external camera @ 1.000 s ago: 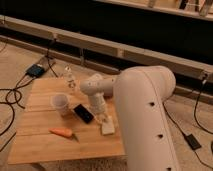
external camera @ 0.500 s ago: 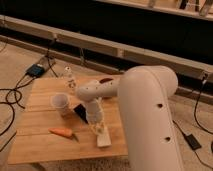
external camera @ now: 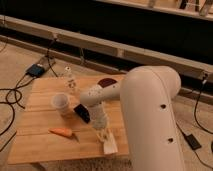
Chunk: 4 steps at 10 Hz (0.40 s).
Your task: Wipe the white sponge on the table
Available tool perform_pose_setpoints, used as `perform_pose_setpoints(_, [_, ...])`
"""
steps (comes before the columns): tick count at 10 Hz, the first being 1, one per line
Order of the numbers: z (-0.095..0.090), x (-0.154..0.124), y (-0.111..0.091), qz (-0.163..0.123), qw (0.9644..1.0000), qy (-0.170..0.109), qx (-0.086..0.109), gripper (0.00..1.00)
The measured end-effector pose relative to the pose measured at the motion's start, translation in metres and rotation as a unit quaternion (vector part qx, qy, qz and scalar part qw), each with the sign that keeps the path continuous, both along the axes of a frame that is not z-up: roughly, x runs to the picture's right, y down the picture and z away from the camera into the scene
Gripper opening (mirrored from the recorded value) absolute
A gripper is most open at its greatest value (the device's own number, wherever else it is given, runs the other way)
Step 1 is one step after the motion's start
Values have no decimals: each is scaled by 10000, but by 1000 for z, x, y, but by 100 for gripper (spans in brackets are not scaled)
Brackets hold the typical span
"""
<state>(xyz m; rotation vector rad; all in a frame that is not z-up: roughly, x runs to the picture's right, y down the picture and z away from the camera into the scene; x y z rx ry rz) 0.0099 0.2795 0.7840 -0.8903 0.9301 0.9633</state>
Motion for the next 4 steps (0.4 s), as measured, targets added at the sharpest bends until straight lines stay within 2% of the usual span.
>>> perform_pose_setpoints(2, [3,23,-3,-40,9996,272,46,0])
perform_pose_setpoints(4, [8,46,-13,-57,9983,554,171,0])
